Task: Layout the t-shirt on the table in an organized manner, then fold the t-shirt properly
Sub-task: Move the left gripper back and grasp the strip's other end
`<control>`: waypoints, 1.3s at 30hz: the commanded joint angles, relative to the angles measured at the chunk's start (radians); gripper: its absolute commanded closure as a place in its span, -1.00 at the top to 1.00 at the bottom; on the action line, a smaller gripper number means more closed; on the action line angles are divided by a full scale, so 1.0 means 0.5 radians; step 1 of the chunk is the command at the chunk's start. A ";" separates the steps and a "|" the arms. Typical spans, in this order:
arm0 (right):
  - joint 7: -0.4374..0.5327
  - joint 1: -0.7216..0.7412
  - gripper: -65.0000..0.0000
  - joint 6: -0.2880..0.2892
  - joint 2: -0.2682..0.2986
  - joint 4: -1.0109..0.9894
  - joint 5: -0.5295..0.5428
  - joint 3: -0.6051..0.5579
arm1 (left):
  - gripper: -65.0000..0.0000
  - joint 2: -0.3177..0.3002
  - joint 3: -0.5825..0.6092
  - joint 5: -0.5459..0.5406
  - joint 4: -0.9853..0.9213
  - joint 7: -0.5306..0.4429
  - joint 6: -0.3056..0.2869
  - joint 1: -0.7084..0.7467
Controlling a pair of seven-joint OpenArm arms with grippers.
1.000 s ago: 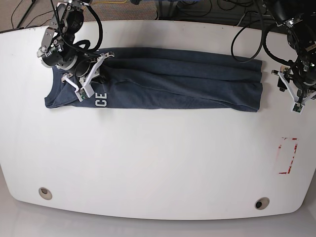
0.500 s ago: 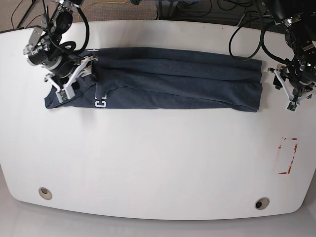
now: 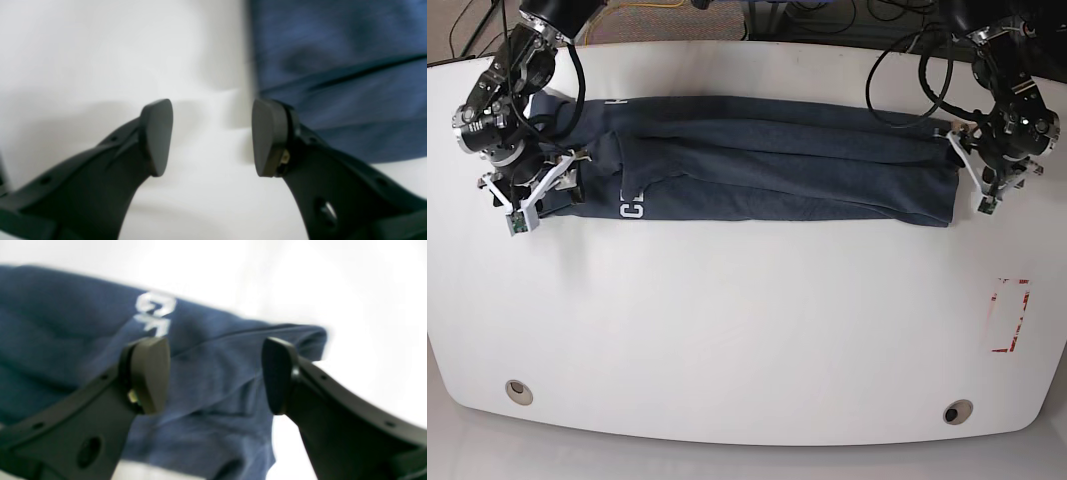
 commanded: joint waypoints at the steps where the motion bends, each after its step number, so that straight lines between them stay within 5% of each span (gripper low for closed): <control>1: 0.105 0.069 0.28 -0.001 0.002 -0.098 -0.071 0.003 | 0.08 0.024 0.015 -0.004 0.038 -0.033 -0.001 -0.064; 17: 0.228 0.069 0.28 -0.001 0.039 -0.433 -0.108 0.003 | 0.10 0.080 -0.206 -0.075 0.133 0.075 -0.001 -0.092; 22: 0.231 0.060 0.28 -0.001 0.030 -0.491 -0.099 0.003 | 0.13 -0.006 -0.338 -0.268 0.127 0.084 -0.001 -0.095; 30: 0.234 0.056 0.28 -0.001 -0.013 -0.512 -0.114 0.003 | 0.54 -0.129 -0.393 -0.655 -0.060 0.087 -0.001 -0.080; 39: 0.234 0.020 0.28 -0.001 -0.013 -0.509 -0.114 0.003 | 0.56 -0.129 -0.414 -0.919 -0.361 0.130 -0.001 -0.095</control>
